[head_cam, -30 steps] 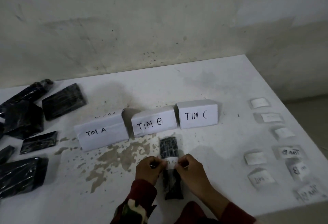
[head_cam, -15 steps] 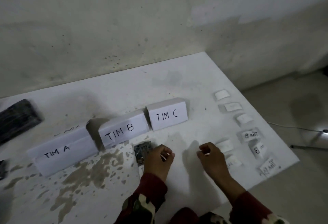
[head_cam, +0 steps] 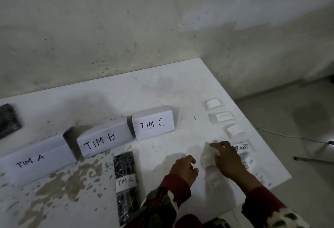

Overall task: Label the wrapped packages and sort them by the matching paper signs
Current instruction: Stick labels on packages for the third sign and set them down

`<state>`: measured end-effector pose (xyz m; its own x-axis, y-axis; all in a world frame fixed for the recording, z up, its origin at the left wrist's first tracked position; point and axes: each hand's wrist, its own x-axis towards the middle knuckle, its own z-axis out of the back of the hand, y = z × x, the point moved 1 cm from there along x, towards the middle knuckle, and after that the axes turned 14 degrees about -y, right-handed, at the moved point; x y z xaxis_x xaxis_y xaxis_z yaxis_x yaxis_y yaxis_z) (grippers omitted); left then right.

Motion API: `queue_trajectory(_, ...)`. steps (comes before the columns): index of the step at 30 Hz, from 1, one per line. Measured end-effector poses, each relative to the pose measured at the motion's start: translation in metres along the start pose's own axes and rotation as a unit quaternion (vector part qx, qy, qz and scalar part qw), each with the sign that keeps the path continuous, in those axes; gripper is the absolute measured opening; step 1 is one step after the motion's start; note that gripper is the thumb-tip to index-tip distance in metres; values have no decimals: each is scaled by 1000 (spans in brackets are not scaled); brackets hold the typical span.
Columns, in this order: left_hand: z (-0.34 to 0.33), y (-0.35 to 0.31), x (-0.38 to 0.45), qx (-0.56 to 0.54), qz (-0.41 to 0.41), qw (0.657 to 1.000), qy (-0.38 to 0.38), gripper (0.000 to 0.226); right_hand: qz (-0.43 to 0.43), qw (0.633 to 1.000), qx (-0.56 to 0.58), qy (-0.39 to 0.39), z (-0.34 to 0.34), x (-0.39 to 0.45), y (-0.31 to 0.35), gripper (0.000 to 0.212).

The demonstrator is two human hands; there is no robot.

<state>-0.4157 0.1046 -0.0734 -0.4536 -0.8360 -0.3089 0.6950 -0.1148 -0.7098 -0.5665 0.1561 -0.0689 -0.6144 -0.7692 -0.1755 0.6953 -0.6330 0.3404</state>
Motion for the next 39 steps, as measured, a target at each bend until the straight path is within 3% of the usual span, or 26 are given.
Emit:
queue_trajectory(10,-20,-14,5,-41,54,998,-17,32,71,996,-51,14,0,10,-9,39)
queue_trajectory(21,-22,-8,10,-57,75,994,-52,31,65,997,-31,9,0,15,-10,28)
queue_trajectory(24,-19,-8,9,-36,48,997,-49,30,66,998,-23,7,-1,14,-9,31)
queue_trajectory(27,-22,-10,7,59,-28,998,-7,33,51,999,9,-4,-3,12,-8,40)
queue_trajectory(31,-25,-7,6,119,-38,992,19,37,36,999,16,-35,-4,12,-7,20)
queue_trajectory(39,-22,-6,0,97,-61,993,14,37,34,997,53,-44,-3,8,-9,22)
